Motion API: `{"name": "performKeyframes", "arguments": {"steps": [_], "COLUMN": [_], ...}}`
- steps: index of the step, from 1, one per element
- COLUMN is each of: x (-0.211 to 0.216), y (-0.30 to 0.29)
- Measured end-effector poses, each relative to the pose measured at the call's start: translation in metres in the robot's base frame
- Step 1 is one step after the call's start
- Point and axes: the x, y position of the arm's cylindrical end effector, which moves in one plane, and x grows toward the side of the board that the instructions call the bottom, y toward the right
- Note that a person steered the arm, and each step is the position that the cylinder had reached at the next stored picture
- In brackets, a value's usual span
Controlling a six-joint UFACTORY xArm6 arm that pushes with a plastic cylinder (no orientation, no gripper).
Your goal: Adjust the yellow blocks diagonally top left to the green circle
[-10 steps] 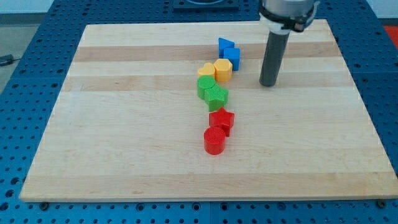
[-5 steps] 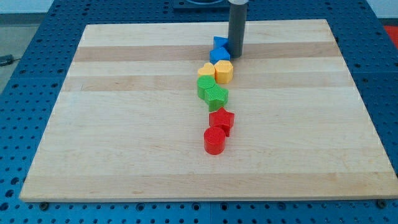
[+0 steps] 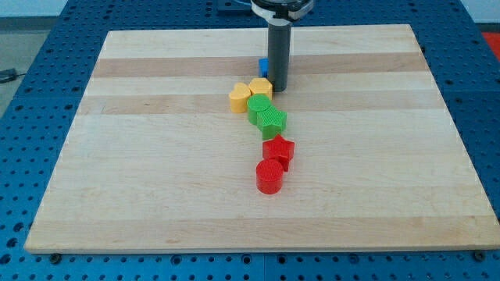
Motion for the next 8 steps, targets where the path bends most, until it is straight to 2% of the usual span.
{"name": "performKeyframes", "arguments": {"steps": [2,3,4,6,8], "x": [-0.008,0.013,0.042,0.037,0.008], "y": [0.005,0.031,0.028,-0.025,-0.026]}}
